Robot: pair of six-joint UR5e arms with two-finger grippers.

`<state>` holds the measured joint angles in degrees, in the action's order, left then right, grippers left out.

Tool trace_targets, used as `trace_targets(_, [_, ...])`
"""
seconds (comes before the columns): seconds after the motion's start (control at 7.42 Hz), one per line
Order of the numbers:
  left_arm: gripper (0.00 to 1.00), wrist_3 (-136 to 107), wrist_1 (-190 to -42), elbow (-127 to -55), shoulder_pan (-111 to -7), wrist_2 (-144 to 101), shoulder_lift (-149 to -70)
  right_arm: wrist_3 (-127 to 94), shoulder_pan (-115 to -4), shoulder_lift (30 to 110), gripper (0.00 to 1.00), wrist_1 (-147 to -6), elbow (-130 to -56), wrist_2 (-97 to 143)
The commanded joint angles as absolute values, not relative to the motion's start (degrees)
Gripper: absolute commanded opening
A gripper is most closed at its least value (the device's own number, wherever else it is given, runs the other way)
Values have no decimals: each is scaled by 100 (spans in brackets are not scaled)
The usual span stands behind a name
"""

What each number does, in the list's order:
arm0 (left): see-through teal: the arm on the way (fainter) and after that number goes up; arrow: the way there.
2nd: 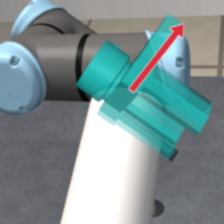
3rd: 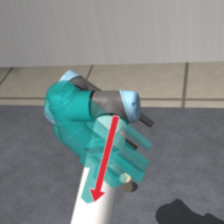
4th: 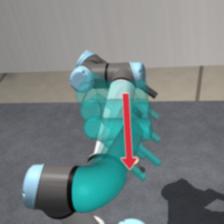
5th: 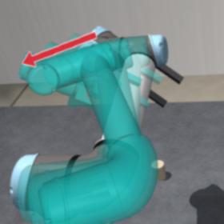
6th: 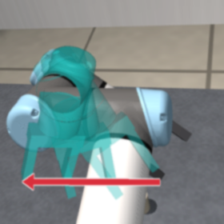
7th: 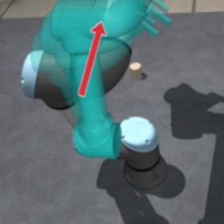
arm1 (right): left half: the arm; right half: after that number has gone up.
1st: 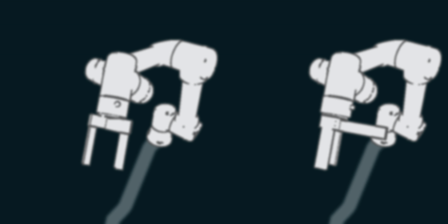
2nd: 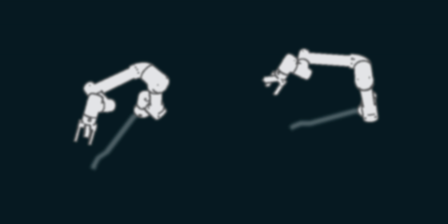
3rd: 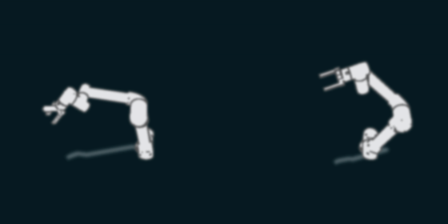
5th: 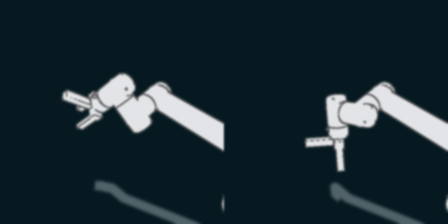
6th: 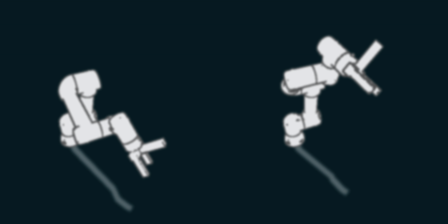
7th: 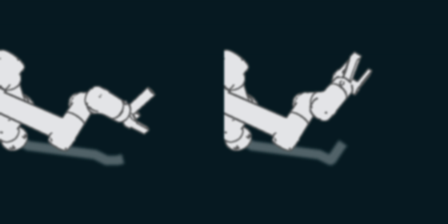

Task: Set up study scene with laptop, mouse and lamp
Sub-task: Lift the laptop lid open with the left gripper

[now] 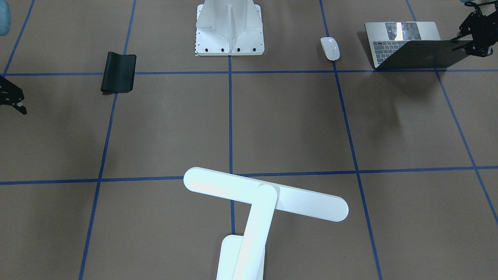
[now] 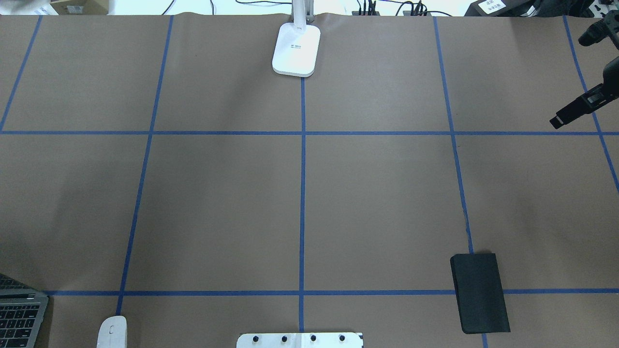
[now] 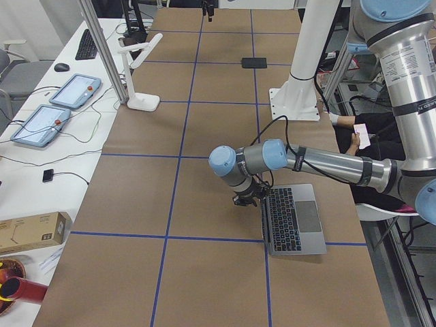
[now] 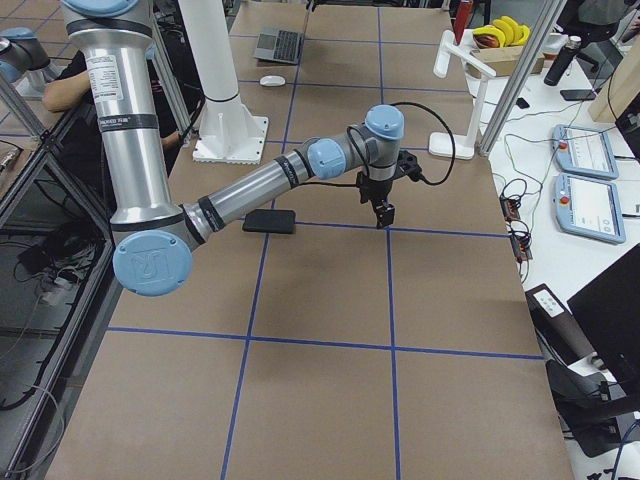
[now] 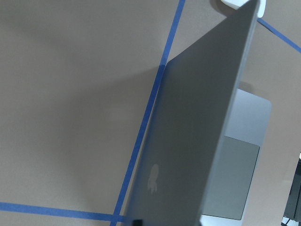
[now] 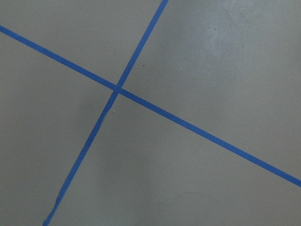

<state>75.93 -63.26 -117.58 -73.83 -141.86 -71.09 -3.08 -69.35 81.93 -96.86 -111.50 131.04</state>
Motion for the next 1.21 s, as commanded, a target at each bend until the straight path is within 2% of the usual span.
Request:
trace_targets(0.0, [13, 7603, -6319, -11777, -7409, -14186, -7119, -308, -6935, 8200, 100, -9686, -11145, 13096])
trace_targets(0.4, [7, 7611, -6319, -11795, -7435, -14186, -7119, -308, -6926, 8200, 100, -9686, -11127, 13096])
trace_targets(1.08, [6, 7603, -6275, -11988, -7409, -14186, -7075, -308, -6926, 8200, 100, -9686, -11118, 13096])
